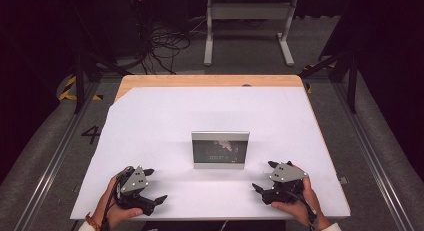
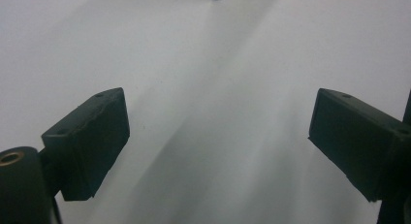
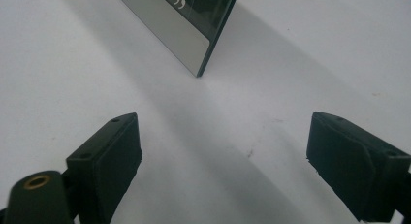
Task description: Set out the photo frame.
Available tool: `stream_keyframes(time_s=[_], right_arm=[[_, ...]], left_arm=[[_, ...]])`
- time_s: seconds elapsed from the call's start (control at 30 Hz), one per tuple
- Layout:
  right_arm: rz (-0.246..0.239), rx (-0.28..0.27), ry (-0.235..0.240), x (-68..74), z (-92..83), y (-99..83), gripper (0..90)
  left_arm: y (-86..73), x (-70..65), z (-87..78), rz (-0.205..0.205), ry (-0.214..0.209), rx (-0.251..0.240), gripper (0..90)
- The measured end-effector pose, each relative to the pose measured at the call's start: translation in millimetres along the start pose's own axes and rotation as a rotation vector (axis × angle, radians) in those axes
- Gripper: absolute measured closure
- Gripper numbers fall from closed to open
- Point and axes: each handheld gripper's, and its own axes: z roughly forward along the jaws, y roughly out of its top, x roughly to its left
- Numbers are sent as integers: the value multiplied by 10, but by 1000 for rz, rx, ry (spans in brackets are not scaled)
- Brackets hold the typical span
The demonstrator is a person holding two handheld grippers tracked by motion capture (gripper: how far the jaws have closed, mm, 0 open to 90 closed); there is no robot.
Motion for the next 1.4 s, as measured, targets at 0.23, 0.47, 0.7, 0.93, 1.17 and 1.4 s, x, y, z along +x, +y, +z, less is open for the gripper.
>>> stream_keyframes(time_s=[0.23,0.47,0.7,0.93,1.17,1.4], right_arm=[[-17,7,-8,14,7,4,115],[-22,9,-9,24,8,14,115],[-25,9,-8,36,26,25,116],[-29,20,-5,31,36,15,125],[-46,28,-6,50,44,21,126],[-39,22,-12,43,44,19,125]], left_arm=[[11,-10,20,6,13,7,75],[2,-19,16,6,26,13,76],[-1,-7,-5,6,33,2,76],[5,-9,16,12,42,13,77],[6,-5,15,9,49,10,77],[9,1,23,11,59,21,78]])
